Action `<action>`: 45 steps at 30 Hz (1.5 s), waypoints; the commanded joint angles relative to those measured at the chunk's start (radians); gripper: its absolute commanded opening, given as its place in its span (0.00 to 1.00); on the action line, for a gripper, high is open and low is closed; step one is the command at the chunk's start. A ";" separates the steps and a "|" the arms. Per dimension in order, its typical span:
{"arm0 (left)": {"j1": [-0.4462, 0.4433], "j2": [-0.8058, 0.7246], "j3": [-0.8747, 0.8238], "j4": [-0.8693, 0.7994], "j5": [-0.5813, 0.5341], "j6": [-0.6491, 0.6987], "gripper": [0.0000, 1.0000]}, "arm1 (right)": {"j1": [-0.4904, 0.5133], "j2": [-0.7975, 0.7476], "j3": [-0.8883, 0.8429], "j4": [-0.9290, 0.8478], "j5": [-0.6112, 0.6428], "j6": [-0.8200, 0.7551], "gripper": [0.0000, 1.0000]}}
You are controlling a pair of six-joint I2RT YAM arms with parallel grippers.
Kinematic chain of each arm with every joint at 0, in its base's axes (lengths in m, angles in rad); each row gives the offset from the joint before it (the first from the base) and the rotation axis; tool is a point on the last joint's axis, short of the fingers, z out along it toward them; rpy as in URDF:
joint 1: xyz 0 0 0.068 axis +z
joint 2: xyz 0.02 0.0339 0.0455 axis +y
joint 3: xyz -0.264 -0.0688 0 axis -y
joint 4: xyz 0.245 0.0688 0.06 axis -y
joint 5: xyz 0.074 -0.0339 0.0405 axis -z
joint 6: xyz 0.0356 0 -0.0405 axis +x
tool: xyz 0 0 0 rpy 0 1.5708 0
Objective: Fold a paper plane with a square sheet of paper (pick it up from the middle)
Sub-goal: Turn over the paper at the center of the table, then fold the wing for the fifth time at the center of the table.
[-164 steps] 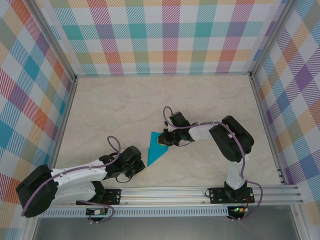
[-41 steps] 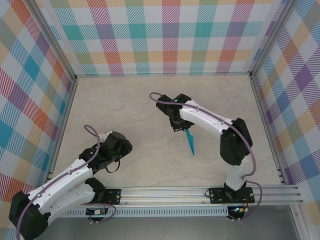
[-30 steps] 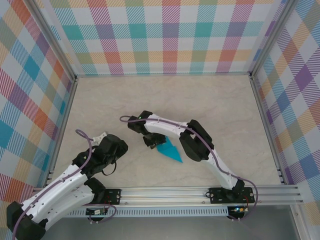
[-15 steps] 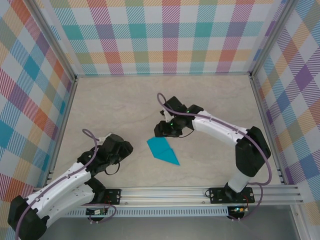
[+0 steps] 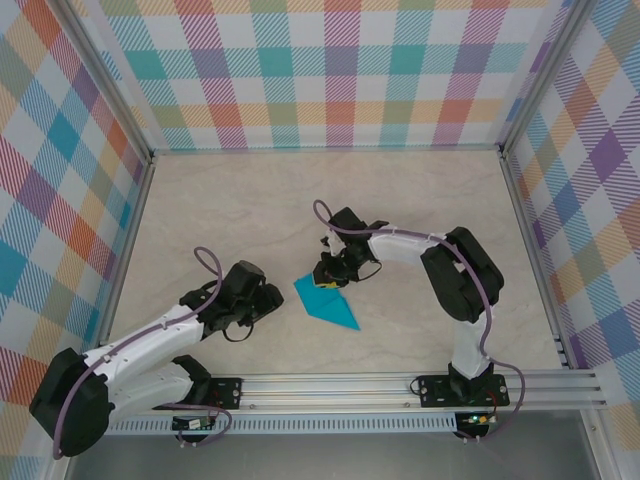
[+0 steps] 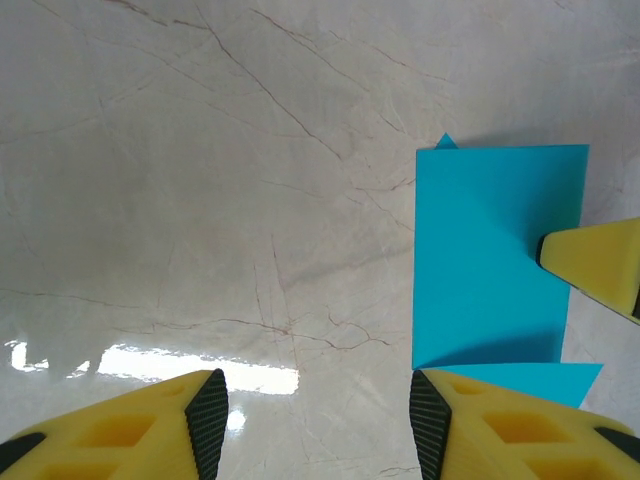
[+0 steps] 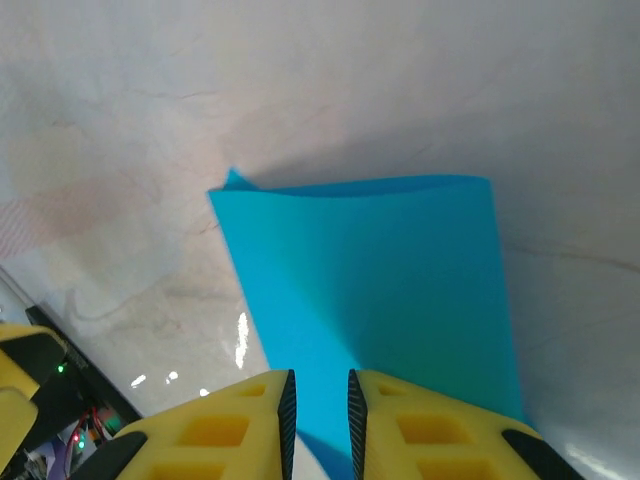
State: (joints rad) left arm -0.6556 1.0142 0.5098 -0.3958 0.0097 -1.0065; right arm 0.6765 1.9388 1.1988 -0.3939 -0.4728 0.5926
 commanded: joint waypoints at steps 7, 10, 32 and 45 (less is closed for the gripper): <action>0.014 0.047 0.032 0.044 0.032 0.007 0.53 | -0.020 0.008 -0.229 0.322 0.089 0.382 0.24; 0.013 0.056 0.033 0.049 0.035 0.005 0.53 | -0.018 -0.003 -0.311 0.434 0.120 0.522 0.24; 0.011 0.078 0.024 0.096 0.071 0.005 0.54 | -0.025 -0.338 -0.235 0.130 0.053 0.100 0.33; 0.012 0.185 0.051 0.184 0.113 0.007 0.55 | 0.013 -0.288 -0.290 0.128 -0.064 0.016 0.17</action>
State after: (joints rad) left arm -0.6556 1.1820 0.5262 -0.2325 0.1028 -1.0058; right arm 0.6865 1.6218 0.9188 -0.2432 -0.5167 0.6464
